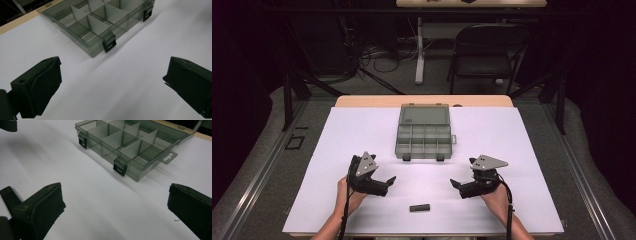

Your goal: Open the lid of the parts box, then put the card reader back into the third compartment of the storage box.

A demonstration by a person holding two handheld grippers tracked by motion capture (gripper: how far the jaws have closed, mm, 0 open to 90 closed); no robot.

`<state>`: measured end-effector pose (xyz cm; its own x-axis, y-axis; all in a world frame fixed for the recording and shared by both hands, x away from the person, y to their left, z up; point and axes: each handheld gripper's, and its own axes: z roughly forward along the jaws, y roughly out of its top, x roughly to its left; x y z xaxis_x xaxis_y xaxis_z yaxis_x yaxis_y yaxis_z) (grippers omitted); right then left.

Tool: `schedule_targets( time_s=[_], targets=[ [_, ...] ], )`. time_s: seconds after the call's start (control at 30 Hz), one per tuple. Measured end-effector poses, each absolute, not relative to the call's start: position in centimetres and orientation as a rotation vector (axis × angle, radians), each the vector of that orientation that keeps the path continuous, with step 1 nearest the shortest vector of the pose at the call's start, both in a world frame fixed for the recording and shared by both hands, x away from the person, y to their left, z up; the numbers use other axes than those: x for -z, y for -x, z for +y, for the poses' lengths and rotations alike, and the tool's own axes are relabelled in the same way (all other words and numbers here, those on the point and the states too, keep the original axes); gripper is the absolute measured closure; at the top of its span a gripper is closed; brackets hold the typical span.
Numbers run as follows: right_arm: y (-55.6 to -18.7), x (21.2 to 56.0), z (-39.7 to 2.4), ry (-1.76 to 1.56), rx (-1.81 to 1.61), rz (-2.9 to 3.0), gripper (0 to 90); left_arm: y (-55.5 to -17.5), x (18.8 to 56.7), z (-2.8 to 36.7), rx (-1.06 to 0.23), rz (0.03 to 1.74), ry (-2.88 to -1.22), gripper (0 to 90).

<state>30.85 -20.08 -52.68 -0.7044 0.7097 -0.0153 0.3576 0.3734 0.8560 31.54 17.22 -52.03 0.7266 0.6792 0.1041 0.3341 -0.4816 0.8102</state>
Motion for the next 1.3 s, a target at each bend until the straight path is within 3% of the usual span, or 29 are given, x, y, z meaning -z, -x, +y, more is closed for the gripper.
schedule_targets(
  time_s=[1.3],
  targets=[
    [-31.6, 52.9, -20.1, -0.921, -1.268, 2.293, 0.0, -30.0, 50.3, 13.8, -0.445, 0.583, -2.244, 0.0]
  ],
)
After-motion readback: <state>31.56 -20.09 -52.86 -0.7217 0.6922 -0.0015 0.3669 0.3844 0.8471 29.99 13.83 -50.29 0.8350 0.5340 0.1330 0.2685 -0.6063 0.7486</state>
